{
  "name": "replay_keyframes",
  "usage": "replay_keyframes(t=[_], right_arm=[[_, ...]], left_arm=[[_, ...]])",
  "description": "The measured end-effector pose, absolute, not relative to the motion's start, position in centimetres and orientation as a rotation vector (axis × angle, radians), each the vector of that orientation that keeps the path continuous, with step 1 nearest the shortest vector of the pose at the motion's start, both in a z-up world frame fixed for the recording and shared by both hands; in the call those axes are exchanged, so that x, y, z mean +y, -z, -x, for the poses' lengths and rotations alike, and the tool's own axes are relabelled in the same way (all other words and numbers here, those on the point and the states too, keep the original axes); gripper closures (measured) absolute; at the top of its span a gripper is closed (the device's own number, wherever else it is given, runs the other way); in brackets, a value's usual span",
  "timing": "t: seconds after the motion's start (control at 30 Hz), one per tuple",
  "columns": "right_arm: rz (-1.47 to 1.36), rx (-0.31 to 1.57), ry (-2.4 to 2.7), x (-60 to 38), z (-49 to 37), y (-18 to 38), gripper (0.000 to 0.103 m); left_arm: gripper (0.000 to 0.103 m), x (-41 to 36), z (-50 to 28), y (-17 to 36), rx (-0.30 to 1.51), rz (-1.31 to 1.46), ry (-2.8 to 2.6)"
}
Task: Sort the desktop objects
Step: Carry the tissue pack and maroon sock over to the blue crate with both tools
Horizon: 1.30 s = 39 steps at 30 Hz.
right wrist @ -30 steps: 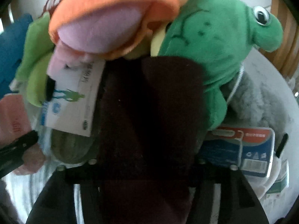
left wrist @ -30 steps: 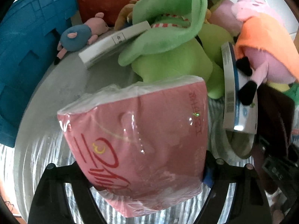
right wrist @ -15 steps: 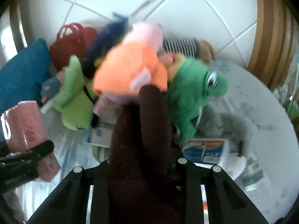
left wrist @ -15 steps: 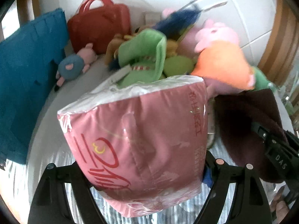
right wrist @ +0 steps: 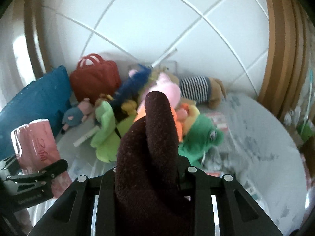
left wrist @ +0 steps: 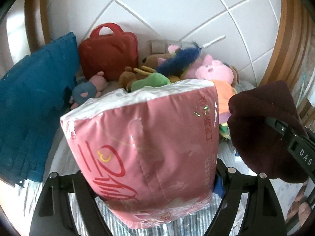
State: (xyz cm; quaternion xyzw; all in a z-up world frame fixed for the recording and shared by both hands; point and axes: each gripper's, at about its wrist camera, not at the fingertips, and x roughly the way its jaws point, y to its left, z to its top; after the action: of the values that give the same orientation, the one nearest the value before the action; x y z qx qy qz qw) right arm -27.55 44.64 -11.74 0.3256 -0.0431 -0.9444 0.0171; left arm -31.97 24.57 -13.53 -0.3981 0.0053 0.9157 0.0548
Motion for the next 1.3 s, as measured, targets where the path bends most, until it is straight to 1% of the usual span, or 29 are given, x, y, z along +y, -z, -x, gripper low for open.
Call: replay_keyframes(t=[0.27, 0.7, 0.87, 1.3], right_arm=[[-0.902, -0.052, 2.895, 42.8, 26.9, 8.4, 0.076], [-0.781, -0.013, 2.800, 38.9, 24.6, 5.6, 0.076], [-0.743, 0.014, 2.779, 35.2, 23.6, 4.6, 0.076], [-0.589, 0.024, 2.700, 21.8, 20.6, 1.3, 0.076]], left_arm=[[0.021, 23.9, 30.7, 10.8, -0.017, 1.166, -2.850], [0.021, 20.3, 26.8, 7.4, -0.062, 1.090, -2.957], [0.021, 16.5, 25.3, 6.2, -0.083, 1.053, -2.999], [0.021, 3.3, 20.9, 4.3, -0.085, 1.020, -3.148]])
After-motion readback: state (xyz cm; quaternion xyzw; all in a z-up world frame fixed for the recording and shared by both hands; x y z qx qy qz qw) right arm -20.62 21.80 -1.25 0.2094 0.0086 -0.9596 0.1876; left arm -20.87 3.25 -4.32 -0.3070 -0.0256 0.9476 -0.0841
